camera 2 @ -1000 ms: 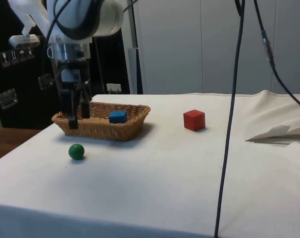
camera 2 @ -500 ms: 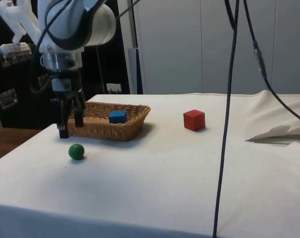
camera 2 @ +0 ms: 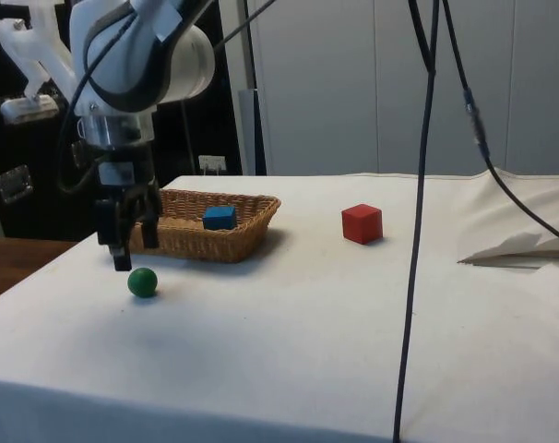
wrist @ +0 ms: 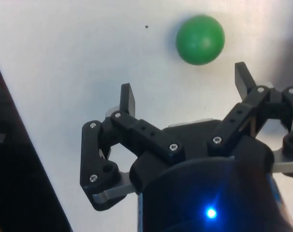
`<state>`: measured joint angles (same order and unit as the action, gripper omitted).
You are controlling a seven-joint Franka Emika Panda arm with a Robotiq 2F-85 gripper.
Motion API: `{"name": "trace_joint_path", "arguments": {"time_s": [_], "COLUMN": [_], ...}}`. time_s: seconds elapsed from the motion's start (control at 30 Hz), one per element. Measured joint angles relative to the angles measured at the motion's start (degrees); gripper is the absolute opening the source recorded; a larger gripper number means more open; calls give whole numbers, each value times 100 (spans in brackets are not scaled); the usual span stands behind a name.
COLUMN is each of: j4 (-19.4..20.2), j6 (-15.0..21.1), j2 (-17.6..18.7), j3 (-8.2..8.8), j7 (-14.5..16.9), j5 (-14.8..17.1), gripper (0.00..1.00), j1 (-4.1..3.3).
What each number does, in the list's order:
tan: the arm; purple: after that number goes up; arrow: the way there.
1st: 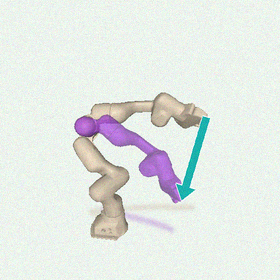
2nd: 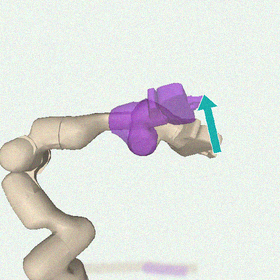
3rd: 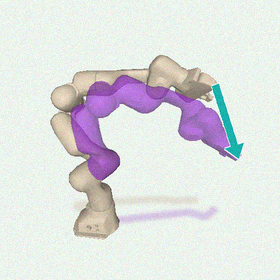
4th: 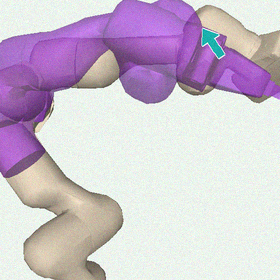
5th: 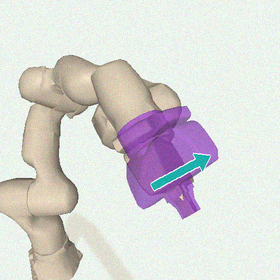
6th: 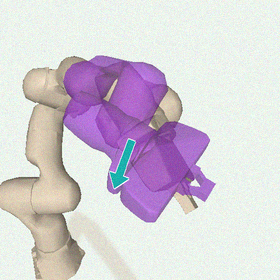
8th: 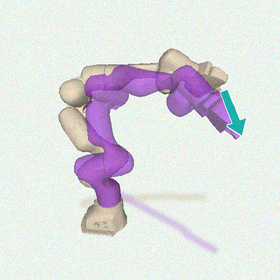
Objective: Place all non-red objects into the basket.
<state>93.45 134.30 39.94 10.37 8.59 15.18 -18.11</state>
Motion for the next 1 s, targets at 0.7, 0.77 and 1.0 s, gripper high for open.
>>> {"name": "trace_joint_path", "arguments": {"time_s": [0.7,0.77,1.0], "j4": [-321,-338,-332], "j6": [206,201,201], "j2": [516,533,533], "j3": [109,143,149], "j7": [92,126,126], "j5": [0,0,-63], "gripper": [100,100,100], "j1": [40,40,40]}}
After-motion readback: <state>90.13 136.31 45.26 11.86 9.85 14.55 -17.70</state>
